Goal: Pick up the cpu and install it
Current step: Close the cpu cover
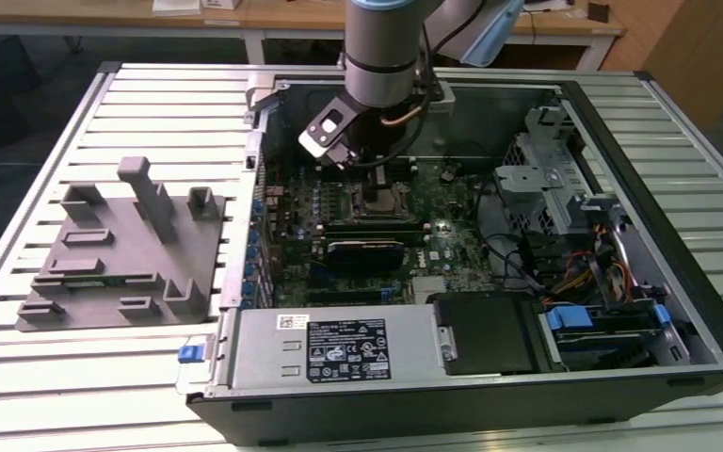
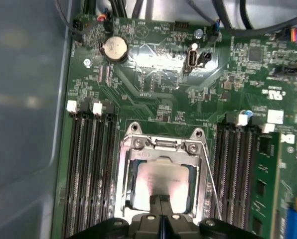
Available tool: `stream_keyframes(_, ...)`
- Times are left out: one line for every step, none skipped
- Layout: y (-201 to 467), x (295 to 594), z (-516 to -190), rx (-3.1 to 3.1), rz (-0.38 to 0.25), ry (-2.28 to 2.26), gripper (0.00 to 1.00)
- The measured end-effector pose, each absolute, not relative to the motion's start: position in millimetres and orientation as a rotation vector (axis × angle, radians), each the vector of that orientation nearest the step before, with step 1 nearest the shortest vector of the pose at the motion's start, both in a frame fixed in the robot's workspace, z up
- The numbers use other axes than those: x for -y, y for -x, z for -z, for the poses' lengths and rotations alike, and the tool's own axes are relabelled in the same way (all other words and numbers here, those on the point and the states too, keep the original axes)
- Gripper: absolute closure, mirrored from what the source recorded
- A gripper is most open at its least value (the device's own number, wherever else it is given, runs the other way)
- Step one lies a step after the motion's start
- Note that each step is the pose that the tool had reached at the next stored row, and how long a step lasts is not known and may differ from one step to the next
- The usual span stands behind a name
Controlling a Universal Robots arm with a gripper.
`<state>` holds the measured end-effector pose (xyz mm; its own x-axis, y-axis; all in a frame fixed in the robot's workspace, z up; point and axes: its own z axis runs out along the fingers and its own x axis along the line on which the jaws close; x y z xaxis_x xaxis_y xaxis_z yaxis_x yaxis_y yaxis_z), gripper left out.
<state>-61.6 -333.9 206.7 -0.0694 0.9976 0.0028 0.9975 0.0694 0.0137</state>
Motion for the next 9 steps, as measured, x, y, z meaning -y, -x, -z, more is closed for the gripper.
stream_keyframes(61.6,333.9,-210.2,-2.292,-0.018,-2.138,0.89)
stream_keyframes(61.6,333.9,-213.3,-2.292,-0.019,-2.138,0.89)
stream_keyframes(61.6,333.9,-215.1,-2.292,-0.019,-2.138,0.89)
stream_keyframes(61.6,334.0,-215.3,-2.292,-0.019,-2.138,0.89)
stream_keyframes(61.5,334.5,-215.3,-2.292,-0.019,-2.138,0.89)
stream_keyframes(61.3,335.0,-215.3,-2.292,-0.018,-2.138,0.89)
stream_keyframes(59.5,334.9,-215.3,-2.293,-0.017,-2.139,0.89)
stream_keyframes(57.5,335.0,-215.3,-2.293,-0.017,-2.139,0.89)
stream_keyframes(55.8,335.1,-215.4,-2.293,-0.016,-2.139,0.89)
